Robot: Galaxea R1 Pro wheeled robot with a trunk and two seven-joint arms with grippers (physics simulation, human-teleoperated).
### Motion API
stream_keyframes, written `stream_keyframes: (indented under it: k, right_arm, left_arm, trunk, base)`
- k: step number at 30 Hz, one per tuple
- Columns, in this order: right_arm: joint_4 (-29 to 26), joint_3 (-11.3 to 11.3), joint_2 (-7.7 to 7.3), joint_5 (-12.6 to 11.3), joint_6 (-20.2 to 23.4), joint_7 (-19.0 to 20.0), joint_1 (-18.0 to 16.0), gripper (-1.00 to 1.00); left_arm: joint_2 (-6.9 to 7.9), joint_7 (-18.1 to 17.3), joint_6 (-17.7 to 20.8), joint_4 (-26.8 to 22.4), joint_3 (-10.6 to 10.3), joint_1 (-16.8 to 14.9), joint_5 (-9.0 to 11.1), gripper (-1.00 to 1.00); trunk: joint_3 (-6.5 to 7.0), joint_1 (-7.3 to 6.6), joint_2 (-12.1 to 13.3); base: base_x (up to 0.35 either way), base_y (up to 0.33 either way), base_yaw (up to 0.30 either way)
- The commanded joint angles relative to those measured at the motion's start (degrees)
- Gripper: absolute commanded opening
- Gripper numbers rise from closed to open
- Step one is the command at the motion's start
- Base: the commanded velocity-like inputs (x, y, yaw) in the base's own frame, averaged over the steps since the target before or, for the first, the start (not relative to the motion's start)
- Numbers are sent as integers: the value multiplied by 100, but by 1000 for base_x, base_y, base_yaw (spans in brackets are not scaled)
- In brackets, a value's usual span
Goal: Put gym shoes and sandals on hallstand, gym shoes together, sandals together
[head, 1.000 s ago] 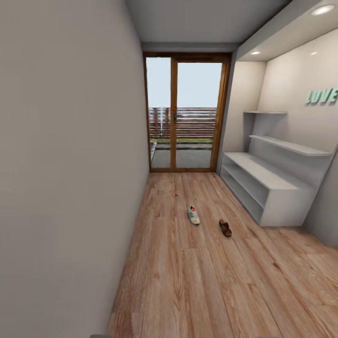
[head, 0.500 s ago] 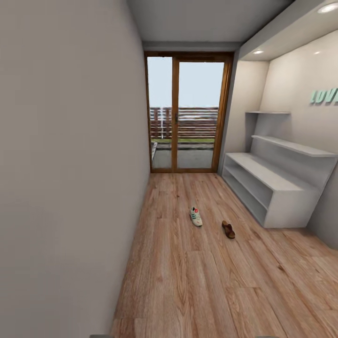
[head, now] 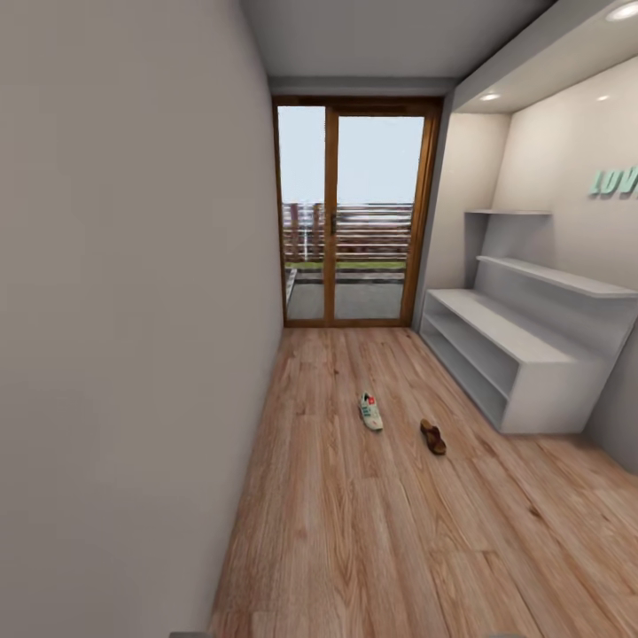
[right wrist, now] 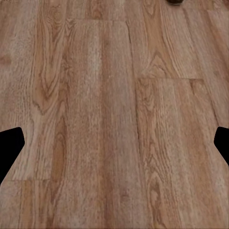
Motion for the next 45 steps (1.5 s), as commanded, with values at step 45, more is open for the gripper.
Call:
stream_keyframes:
  k: [45]
  right_arm:
    - [12,-12,1,0,-9,-15,-3,100]
  left_arm:
    - [2,-7,-18,4,-7,-4,3,100]
  trunk:
    - [-6,1,-3]
  base:
    - [85,0,0]
